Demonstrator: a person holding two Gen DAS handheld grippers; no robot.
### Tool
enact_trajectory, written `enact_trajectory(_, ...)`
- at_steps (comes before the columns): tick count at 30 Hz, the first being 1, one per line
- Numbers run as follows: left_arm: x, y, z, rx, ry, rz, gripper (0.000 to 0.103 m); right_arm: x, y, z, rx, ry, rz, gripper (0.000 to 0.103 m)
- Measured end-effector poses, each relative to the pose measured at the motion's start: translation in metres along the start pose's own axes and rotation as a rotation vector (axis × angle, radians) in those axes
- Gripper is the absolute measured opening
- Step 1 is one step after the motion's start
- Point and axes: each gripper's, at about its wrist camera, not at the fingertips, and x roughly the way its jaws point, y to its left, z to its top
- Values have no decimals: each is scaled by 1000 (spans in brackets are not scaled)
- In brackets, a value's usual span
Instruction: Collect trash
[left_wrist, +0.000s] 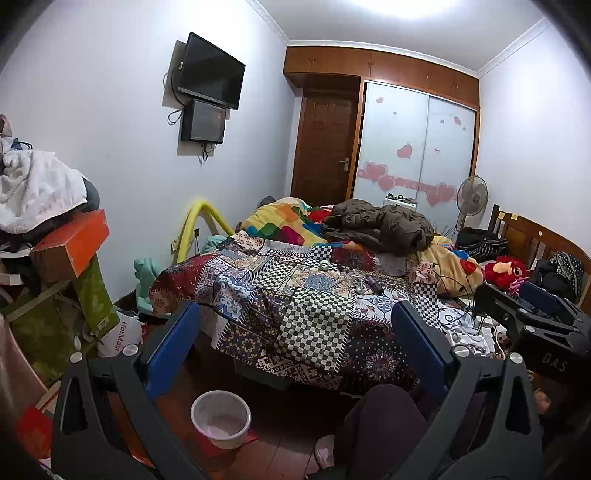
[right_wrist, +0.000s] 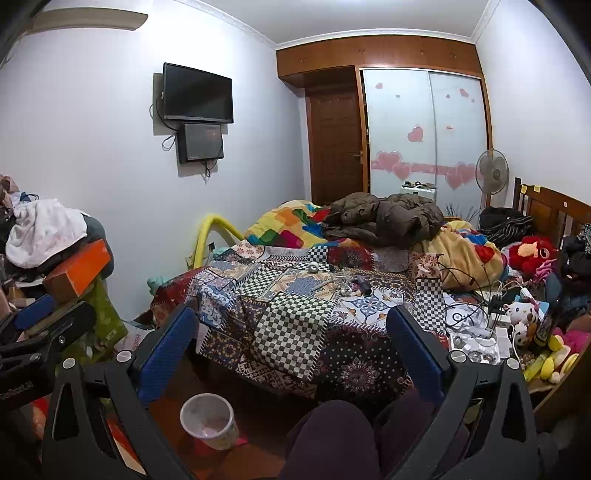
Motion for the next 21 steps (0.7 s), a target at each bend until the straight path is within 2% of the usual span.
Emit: enact_trajectory(21,-1,1,-6,8,-4,7,103,1,4,2,-5,-1,14,103)
